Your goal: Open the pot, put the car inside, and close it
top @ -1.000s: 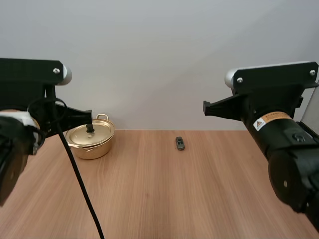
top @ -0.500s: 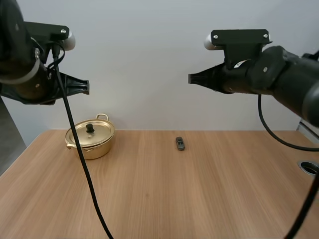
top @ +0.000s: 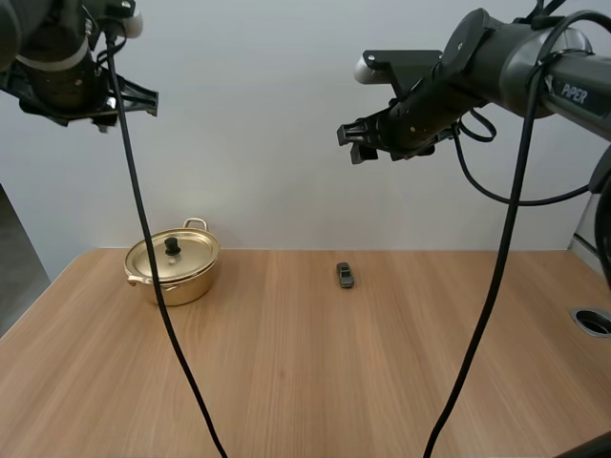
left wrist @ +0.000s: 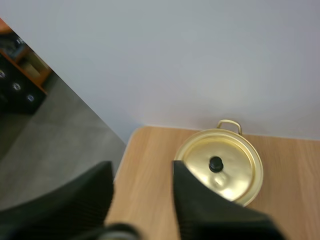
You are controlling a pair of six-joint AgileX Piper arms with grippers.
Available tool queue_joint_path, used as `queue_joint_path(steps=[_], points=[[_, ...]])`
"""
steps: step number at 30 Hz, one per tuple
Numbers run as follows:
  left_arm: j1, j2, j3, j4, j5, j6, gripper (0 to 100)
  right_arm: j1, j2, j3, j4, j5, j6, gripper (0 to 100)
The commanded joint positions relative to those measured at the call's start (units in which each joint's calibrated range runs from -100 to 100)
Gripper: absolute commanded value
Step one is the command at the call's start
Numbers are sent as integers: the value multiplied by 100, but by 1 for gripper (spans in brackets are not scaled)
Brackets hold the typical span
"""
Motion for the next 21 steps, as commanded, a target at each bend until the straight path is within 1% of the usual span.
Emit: queue_joint_path(steps=[1,3,5,10,14,17,19,21], points=[[4,332,10,-323,556,210,100,3,18,-50,126,1713,-62,100],[4,636,10,-529,955,419,100,3,18,-50,313,1713,-62,100],[4,963,10,-558,986,419,100,3,18,-50,480,1713,-62,100],[4,1517,10,-42,950,419,100,3,18,-50,646,1617,-62,100],[4,1776,10,-74,494,419,100,3,18,-50,646,1575,-185,100],[4,1905,10,-188,-6,419,92,3,18,-50,646,1594,-186,100],[4,1988,10,-216,-411,347,93,3,18,-50,646,1626,-186,100],[4,2059,10,-281,-744,136,97,3,18,-50,646,1657,-207,100]])
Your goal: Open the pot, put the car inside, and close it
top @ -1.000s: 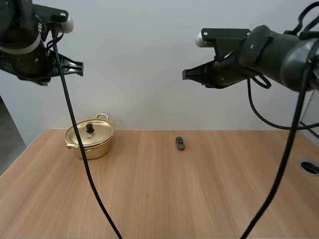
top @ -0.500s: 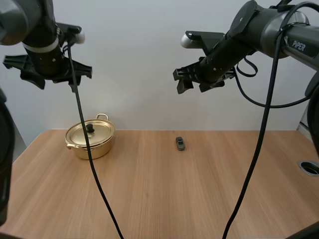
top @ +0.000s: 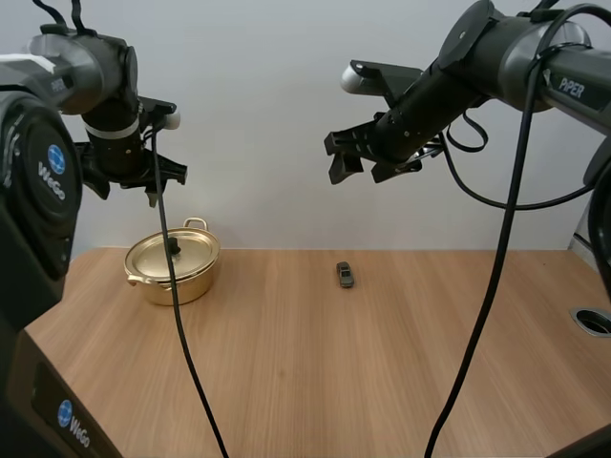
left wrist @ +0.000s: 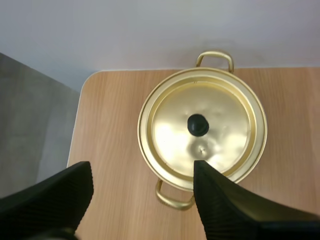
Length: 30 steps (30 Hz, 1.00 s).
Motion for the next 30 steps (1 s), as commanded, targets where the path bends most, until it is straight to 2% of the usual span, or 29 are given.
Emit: queue_joint_path(steps=[1,13,17,23,30], points=[[4,105,10,-157,-471,-240,100,3,-7,8,9,80,-2,100],[4,1139,10,-725,-1023,-240,100,3,-7,8,-2,603,-2,100],[4,1452,10,-901,-1150,-240,100,3,-7,8,-229,870,-2,100],[4,1758,10,-939,-1530,-228,100,3,-7,8,-673,928,-2,100],[4,2072,10,-939,-1793,-186,100,3,-7,8,-693,928,-2,100]])
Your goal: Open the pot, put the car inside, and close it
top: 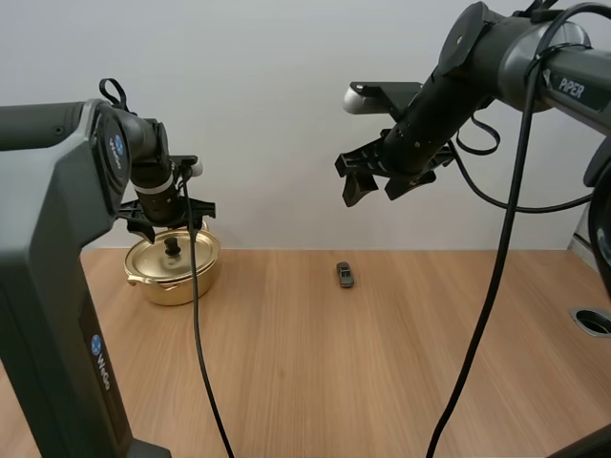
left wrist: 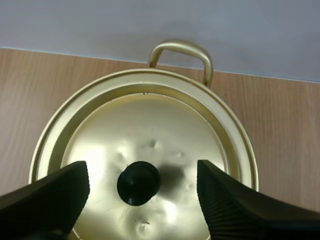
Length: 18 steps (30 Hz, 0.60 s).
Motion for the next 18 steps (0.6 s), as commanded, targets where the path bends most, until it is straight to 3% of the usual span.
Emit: queue_joint_path(steps=[1,12,14,18], points=[[4,93,10,-2,-14,45,100,3,-7,8,5,3,-2,100],[4,225,22,-7,-98,120,100,3,-7,8,15,3,-2,100],[4,225,22,-7,-98,120,77,3,-7,8,15,3,-2,100],[4,225,22,-7,-98,72,14,3,-7,8,15,3,-2,100]])
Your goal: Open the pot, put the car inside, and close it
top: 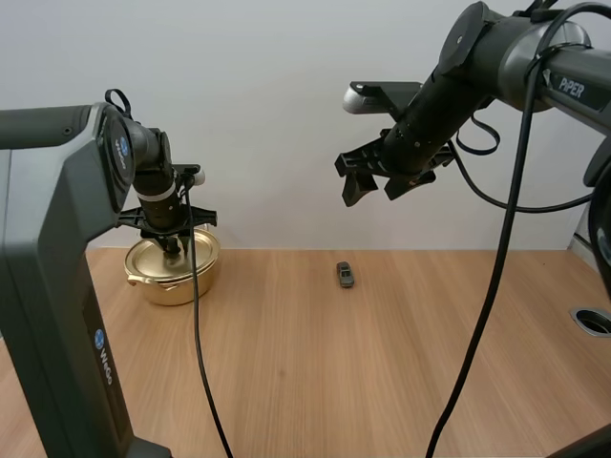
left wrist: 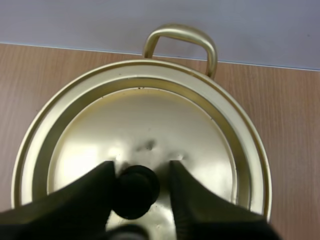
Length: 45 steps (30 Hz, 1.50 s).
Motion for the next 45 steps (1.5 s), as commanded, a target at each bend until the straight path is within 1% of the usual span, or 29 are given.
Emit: queue_joint_path(steps=[1,9,12,15,20,23,28,32,37,42,45], points=[[4,0,-2,-7,1,-29,0,3,-7,8,-1,3,-2,100],[4,0,-19,-7,-154,8,0,3,-7,8,-1,3,-2,100],[4,-45,-163,-7,14,20,0,3,-7,8,-1,3,-2,100],[4,-191,-436,-7,374,20,0,3,-7,8,-1,-1,35,100],[4,-690,-1154,-7,1396,131,0,3,90,8,-1,-215,35,100],[13,-1124,-1438,-7,1878,152,0,3,365,8,-1,-233,35,100],[13,-1994,-1686,-7,2323,213,0,3,1160,8,-1,-288,-102,100],[13,-2798,-1718,-16,2523,265,0,3,1669,8,-27,-912,-108,100],[13,-3637,-1718,-16,2899,265,0,3,2116,8,-9,-2106,-218,100],[13,-4273,-1718,-30,3163,265,0,3,2522,8,1,-2841,-387,100],[13,-4502,-1718,-30,3233,265,0,3,2796,8,1,-3072,-481,100]])
